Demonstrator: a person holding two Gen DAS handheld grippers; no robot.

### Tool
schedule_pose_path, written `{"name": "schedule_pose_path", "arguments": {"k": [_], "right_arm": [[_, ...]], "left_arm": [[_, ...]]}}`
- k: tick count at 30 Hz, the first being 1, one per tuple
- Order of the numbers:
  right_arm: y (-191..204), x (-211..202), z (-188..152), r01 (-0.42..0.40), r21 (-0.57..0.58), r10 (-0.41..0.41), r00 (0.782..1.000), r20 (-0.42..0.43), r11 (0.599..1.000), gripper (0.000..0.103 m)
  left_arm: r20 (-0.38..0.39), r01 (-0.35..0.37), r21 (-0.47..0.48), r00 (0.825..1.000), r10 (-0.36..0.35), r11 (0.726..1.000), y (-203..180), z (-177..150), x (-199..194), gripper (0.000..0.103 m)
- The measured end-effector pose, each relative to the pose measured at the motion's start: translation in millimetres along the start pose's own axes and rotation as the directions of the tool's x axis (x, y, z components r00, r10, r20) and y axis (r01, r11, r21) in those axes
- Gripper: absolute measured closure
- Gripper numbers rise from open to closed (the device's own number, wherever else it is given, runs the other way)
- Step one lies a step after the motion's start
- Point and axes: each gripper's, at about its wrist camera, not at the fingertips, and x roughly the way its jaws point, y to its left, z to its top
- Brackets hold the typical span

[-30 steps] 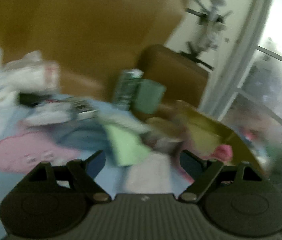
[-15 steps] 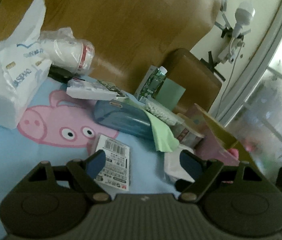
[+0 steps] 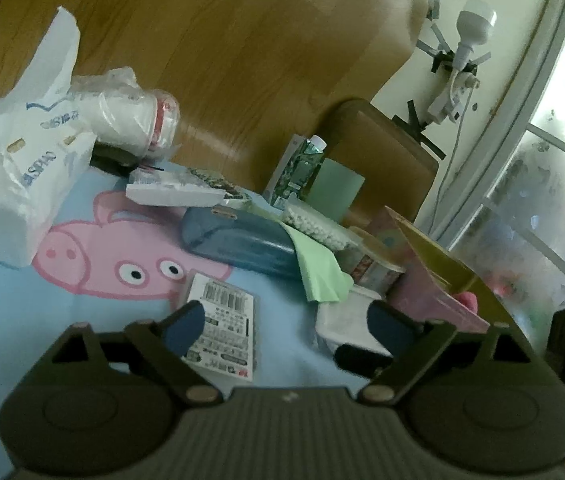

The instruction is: Organize soft objects

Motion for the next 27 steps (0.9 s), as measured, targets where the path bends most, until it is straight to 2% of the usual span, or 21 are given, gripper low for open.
{"name": "schedule_pose_path", "arguments": {"k": [4,9,12,13,14,17,22,27], "right_arm": [[-15.9,-4.9,-0.9,-0.051,0.112,0.049,0.999,0.023,0.992,0.012],[-34.0,-3.8,3.1,-0.121,0.279,0.117,0.993,0.031,0.953,0.029],[-40.0,-1.3,4.2,-0.126,0.345,0.125,0.992,0.025,0.93,0.041],[-41.4,-1.4,4.6,-0.117,0.347,0.118,0.993,0.02,0.931,0.051],[-40.3,-0.7,4.7,-0.099,0.342,0.102,0.995,0.011,0.935,0.065],[-40.5,-0.1,4.4,-0.091,0.341,0.1,0.995,-0.007,0.936,0.074],[-30.1,-5.3,6.6,-0.145,0.275,0.162,0.986,-0.041,0.951,0.077],[-19.7,-23.2,-2.9,-0.293,0.156,0.312,0.943,-0.116,0.943,0.077]], "left_arm": [[0.015,0.018,0.008,1.0,-0.018,1.0,-0.7,0.4,-3.1,0.011],[0.008,0.032,0.01,0.999,-0.032,0.999,-0.8,0.5,-2.6,0.011],[0.003,0.042,-0.004,0.999,-0.042,0.999,1.2,0.6,-2.2,0.011],[0.0,0.046,-0.01,0.999,-0.046,0.999,2.3,0.8,-1.8,0.011],[-0.003,0.05,-0.017,0.999,-0.051,0.999,3.3,0.9,-1.4,0.011],[-0.009,0.061,-0.038,0.998,-0.061,0.997,7.9,2.4,-0.3,0.011],[-0.013,0.064,-0.046,0.998,-0.065,0.997,10.3,3.5,0.1,0.011],[-0.015,0.066,-0.044,0.998,-0.066,0.997,9.2,2.8,0.2,0.01]]}}
